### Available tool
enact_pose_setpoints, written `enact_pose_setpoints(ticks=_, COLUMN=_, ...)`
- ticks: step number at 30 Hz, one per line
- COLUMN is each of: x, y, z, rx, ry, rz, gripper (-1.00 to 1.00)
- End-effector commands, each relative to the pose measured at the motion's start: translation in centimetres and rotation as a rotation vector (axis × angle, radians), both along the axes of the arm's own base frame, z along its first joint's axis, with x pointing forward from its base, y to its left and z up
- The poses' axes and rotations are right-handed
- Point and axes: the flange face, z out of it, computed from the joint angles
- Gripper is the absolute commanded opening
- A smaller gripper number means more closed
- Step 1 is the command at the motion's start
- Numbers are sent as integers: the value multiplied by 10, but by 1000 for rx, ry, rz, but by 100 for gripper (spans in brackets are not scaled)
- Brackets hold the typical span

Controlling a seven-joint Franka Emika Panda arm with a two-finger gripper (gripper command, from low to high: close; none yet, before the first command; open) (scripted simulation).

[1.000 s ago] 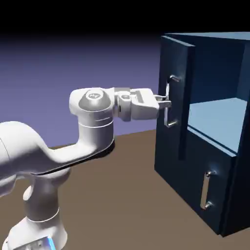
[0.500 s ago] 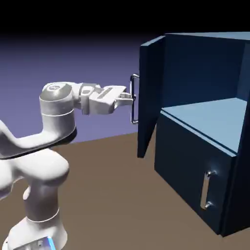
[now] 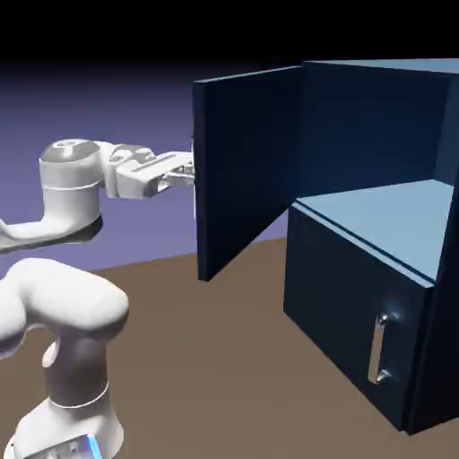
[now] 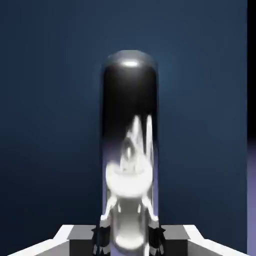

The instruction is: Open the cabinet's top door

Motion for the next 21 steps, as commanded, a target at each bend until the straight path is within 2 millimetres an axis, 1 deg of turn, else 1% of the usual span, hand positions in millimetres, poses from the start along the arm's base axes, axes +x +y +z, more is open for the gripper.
enact_pose_setpoints(ticks=1, x=-3, y=8, z=0, rx=0, ry=0, rz=-19, gripper=-100)
enact_pose_setpoints(ticks=6, x=-16, y=52, z=0, rx=0, ry=0, rz=-122, gripper=-100)
enact_pose_setpoints(ticks=11, x=-26, y=103, z=0, rx=0, ry=0, rz=-238, gripper=-100)
enact_pose_setpoints(ticks=17, x=-30, y=164, z=0, rx=0, ry=0, rz=-372, gripper=-100)
enact_pose_setpoints(ticks=21, x=-29, y=197, z=0, rx=0, ry=0, rz=-447, gripper=-100)
